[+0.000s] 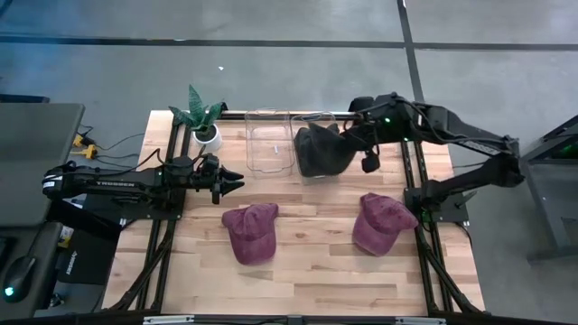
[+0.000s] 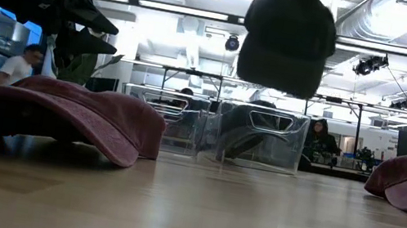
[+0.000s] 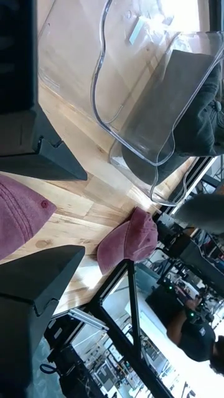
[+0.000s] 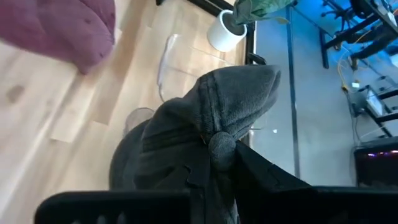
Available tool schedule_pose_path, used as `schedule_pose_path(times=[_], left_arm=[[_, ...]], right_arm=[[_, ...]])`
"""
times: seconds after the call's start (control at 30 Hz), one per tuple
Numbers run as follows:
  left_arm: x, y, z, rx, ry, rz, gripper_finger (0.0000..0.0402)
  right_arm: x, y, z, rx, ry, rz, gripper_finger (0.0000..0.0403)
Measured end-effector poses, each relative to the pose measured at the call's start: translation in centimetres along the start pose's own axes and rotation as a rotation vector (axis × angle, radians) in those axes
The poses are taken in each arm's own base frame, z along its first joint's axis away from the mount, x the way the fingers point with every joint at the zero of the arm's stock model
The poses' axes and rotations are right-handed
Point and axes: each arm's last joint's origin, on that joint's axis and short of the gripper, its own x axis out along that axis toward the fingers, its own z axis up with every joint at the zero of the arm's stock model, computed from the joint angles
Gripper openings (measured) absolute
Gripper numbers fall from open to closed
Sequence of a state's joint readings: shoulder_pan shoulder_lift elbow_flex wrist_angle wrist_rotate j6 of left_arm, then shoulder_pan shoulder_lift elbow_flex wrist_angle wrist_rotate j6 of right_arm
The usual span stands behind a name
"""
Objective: Pick & Place hat
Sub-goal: Put the black cap into the right transparent bin
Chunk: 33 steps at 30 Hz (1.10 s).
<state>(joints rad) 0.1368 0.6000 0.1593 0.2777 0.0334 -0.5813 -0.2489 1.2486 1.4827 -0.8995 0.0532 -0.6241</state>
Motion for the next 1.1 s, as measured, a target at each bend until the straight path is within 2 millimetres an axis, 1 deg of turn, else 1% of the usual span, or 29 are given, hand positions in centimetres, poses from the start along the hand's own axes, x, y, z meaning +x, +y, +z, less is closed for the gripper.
schedule_pose_path(times=[0.23, 0.47, 0.63, 0.9, 1.1], left_arm=[[0.0, 0.0, 0.0, 0.000, 0.000, 0.000, 0.0172], [0.0, 0.0, 0.0, 0.000, 0.000, 0.000, 0.0172], [0.0, 0.0, 0.0, 0.000, 0.000, 0.000, 0.0172], [0.0, 0.0, 0.0, 0.000, 0.000, 0.000, 0.0172], [0.0, 0.0, 0.0, 0.000, 0.000, 0.000, 0.0172]], right_arm=[[2.5, -1.7, 0.8, -0.094, 0.045, -0.002, 0.0036], [5.4, -2.7, 1.0, -0.176, 0.124, 0.037, 0.0036], [7.1, -2.7, 0.9, -0.204, 0.148, 0.060, 0.0036], [9.0, -2.5, 0.4, -0.199, 0.189, 0.116, 0.0036], [10.4, -2.8, -0.2, -0.181, 0.206, 0.158, 0.0036]])
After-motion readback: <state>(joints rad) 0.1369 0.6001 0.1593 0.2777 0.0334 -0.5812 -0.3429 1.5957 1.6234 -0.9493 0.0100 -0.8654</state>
